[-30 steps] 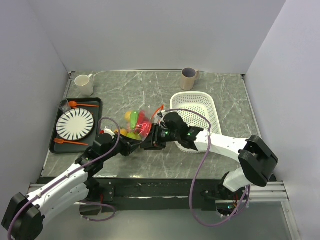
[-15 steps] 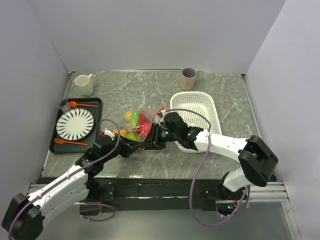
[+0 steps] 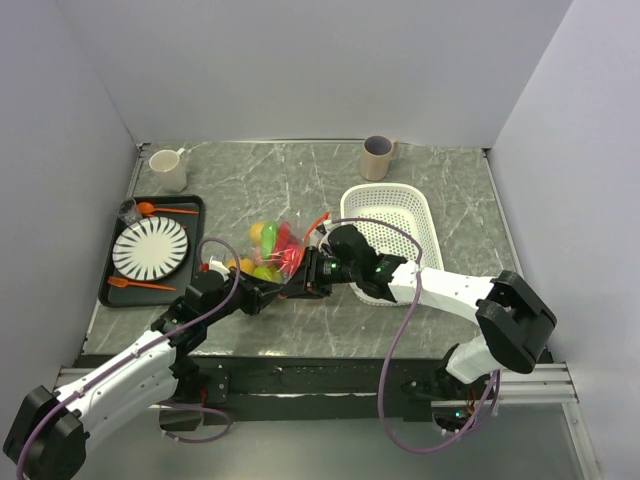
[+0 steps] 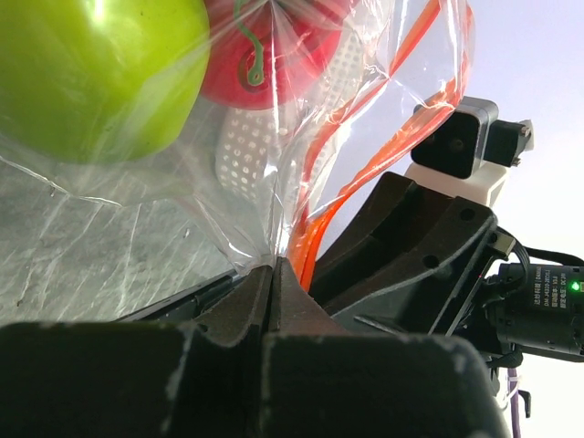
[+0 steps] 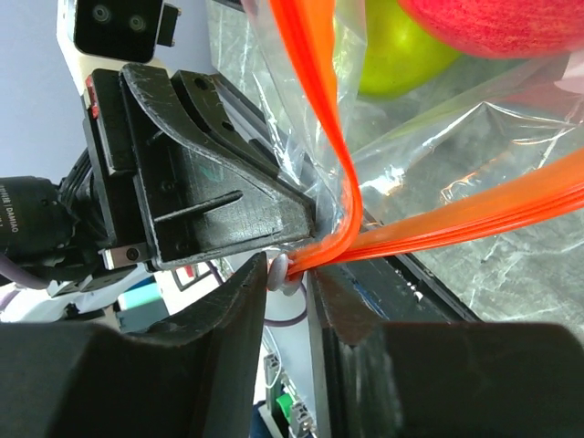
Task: Place the food in the zip-top bag and seal the zipper
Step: Zip the zipper food storage bag at the center of the board.
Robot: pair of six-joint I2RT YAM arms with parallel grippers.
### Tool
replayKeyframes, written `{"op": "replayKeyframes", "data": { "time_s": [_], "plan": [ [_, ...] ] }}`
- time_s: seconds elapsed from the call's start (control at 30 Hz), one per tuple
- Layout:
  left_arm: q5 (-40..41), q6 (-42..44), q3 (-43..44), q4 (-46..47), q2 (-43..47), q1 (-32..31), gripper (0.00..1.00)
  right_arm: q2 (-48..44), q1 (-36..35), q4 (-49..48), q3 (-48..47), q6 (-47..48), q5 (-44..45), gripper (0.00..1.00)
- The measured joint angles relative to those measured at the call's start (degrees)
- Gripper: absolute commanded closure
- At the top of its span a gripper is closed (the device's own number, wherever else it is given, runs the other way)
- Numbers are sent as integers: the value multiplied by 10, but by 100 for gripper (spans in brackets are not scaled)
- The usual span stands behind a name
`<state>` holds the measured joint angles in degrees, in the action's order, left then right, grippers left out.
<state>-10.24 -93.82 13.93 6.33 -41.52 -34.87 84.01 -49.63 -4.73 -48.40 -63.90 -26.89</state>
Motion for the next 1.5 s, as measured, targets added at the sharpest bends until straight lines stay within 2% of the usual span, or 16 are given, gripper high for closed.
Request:
{"op": "replayKeyframes", "data": {
  "time_s": [0.2, 0.4, 0.47, 0.67, 0.73, 0.77, 0.83, 1.5],
  "plan": [
    [-4, -1, 0, 5, 0, 0, 99, 0, 1, -4, 2, -5, 0, 83],
    [-5, -5, -7, 12, 3, 0, 92, 0, 2, -4, 2, -6, 0, 84],
    [-5, -6, -9, 14, 7, 0, 86, 0, 2, -4, 3, -6, 0, 84],
    [-7, -15, -17, 14, 17, 0, 86, 0, 2, -7, 7, -6, 0, 84],
    [-7, -16, -18, 13, 22, 0, 87, 0, 2, -9, 8, -7, 0, 84],
    [-7, -16, -19, 12, 26, 0, 94, 0, 3, -11, 8, -8, -1, 84],
    [-7, -18, -24, 12, 33, 0, 99, 0, 3, -12, 9, -8, -2, 84],
    [-19, -39, -54, 57, 33, 0, 99, 0, 33, -18, 20, -17, -21, 83]
  ]
}}
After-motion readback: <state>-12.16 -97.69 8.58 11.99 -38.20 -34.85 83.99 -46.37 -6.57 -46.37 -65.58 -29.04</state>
